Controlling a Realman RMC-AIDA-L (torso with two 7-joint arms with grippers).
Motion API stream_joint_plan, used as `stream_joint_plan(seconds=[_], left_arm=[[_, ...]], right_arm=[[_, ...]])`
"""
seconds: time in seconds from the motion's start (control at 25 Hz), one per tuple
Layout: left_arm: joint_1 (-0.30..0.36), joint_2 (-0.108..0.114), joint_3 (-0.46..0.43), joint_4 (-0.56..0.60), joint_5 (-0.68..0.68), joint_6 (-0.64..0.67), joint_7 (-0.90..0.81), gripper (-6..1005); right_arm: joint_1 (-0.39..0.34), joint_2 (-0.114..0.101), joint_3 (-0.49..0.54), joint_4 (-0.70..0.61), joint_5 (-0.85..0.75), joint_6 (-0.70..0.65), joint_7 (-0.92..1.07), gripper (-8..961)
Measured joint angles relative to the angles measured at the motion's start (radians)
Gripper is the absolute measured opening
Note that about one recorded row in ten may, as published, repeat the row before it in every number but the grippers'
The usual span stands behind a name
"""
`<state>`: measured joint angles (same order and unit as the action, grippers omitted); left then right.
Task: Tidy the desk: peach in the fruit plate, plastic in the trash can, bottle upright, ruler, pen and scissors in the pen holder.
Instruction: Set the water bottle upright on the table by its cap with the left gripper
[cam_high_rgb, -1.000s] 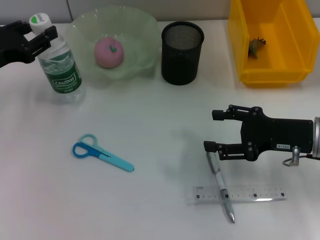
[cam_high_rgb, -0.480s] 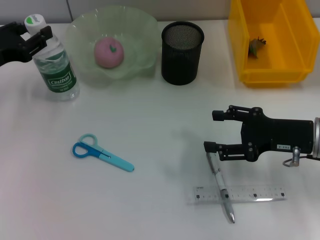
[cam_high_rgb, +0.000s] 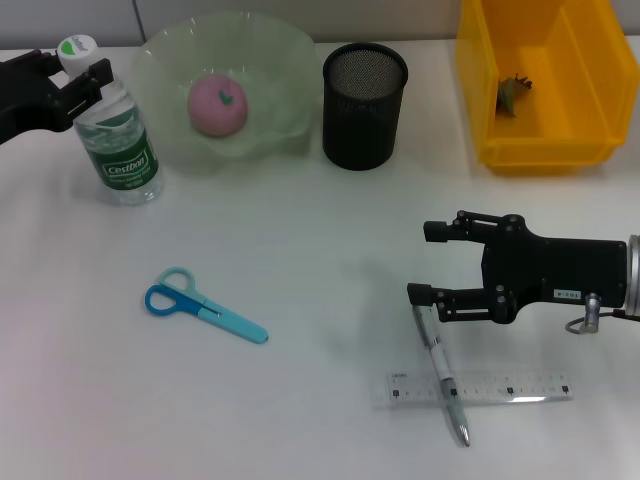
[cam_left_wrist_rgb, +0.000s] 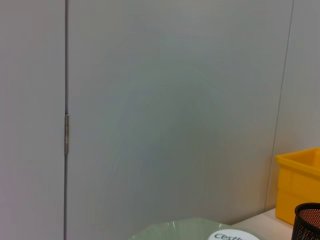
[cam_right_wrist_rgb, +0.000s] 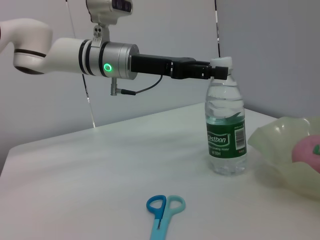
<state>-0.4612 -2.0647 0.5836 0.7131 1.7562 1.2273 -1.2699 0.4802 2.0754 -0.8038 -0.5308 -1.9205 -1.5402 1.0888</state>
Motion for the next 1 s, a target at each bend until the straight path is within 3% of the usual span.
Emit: stream_joint_plan(seconds=[1.0], left_arm=[[-0.002,0.0,-0.007,0.0,0.0,0.004,-0.007,538]], right_arm=[[0.0,0.0,0.0,0.0,0.0,0.0,0.005,827]])
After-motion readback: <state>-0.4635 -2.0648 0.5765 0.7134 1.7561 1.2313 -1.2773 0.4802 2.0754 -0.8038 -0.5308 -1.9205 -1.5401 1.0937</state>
